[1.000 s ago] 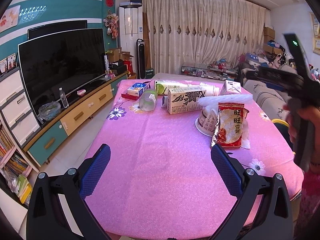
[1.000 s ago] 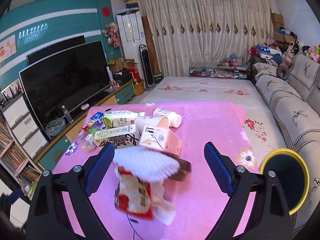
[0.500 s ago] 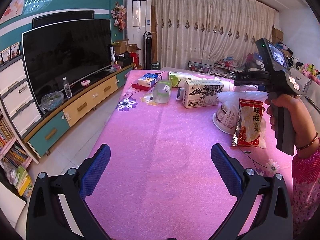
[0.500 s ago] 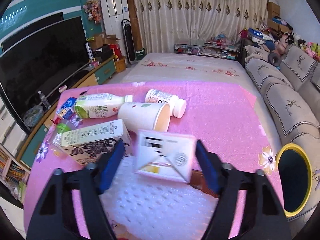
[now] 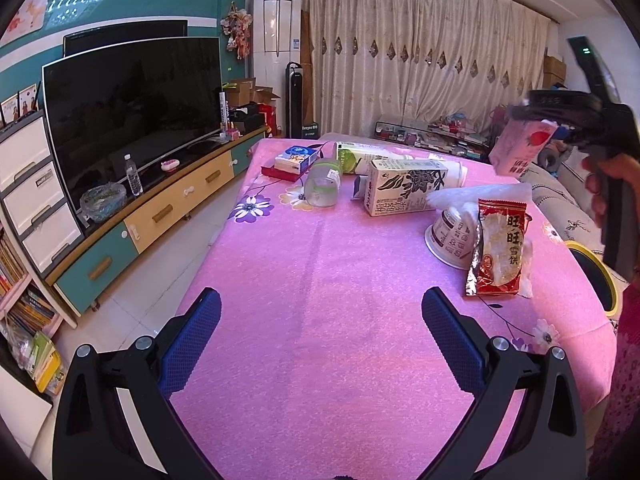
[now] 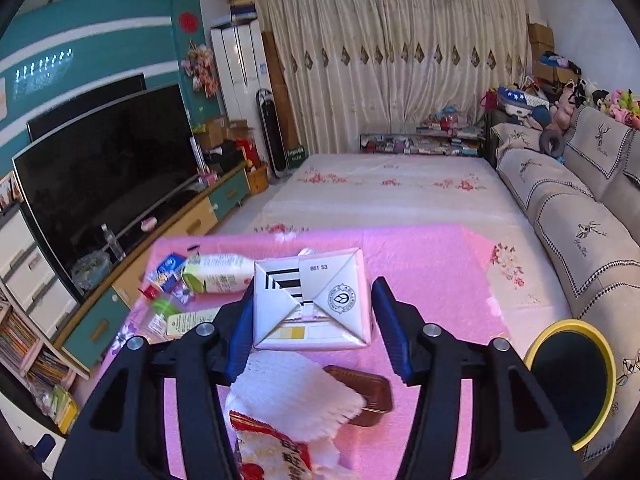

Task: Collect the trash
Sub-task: 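Grasp the small white paper carton on the table with the right gripper, then carry the white carton over the yellow bin and open the right gripper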

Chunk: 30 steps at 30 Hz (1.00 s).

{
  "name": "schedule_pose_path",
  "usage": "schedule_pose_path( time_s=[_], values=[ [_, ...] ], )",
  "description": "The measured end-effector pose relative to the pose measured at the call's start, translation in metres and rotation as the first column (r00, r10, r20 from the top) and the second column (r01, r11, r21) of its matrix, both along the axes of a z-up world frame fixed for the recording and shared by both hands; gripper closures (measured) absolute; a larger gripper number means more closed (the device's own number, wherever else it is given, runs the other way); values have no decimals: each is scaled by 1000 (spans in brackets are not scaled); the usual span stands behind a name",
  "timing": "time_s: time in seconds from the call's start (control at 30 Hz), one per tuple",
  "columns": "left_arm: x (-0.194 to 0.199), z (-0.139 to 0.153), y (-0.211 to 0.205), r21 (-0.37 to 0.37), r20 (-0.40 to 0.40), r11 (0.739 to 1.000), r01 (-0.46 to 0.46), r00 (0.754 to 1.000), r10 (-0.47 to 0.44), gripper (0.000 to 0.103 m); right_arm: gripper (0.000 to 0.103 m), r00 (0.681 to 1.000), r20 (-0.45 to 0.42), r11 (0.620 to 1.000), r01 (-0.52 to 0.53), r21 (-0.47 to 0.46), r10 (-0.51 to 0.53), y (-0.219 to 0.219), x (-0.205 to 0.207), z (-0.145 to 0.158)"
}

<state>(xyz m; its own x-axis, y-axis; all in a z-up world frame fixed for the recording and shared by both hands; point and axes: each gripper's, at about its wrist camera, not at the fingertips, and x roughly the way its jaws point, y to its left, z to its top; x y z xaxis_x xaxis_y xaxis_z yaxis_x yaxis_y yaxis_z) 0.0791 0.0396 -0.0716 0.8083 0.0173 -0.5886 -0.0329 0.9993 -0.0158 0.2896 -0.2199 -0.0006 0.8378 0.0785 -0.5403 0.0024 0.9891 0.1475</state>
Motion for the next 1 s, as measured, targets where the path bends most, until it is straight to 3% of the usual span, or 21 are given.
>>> schedule_pose_path(
  time_s=[0.13, 0.3, 0.4, 0.53, 0.8, 1.0],
  values=[
    [-2, 5, -6, 7, 16, 1000, 15, 1000, -15, 4, 50, 997, 58, 999, 52, 14, -53, -45, -35, 16],
    [1, 8, -17, -13, 19, 999, 48, 999, -48, 4, 50, 968, 79, 971, 237, 18, -237, -136, -76, 15],
    [5, 7, -31, -12, 8, 997, 74, 997, -74, 4, 50, 943, 2, 943, 333, 19, -333, -191, -82, -14],
    [9, 6, -57, 6, -6, 993, 115, 993, -115, 4, 50, 912, -139, 920, 392, 15, -386, -239, -73, -69],
    [21, 1, -108, 57, -31, 980, 190, 982, -188, 4, 50, 852, -326, 903, 429, -15, -410, -273, -52, -164],
    [46, -18, -133, 32, -94, 972, 234, 969, -230, 4, 49, 831, -382, 904, 427, -29, -404, -284, -44, -193]
  ],
)
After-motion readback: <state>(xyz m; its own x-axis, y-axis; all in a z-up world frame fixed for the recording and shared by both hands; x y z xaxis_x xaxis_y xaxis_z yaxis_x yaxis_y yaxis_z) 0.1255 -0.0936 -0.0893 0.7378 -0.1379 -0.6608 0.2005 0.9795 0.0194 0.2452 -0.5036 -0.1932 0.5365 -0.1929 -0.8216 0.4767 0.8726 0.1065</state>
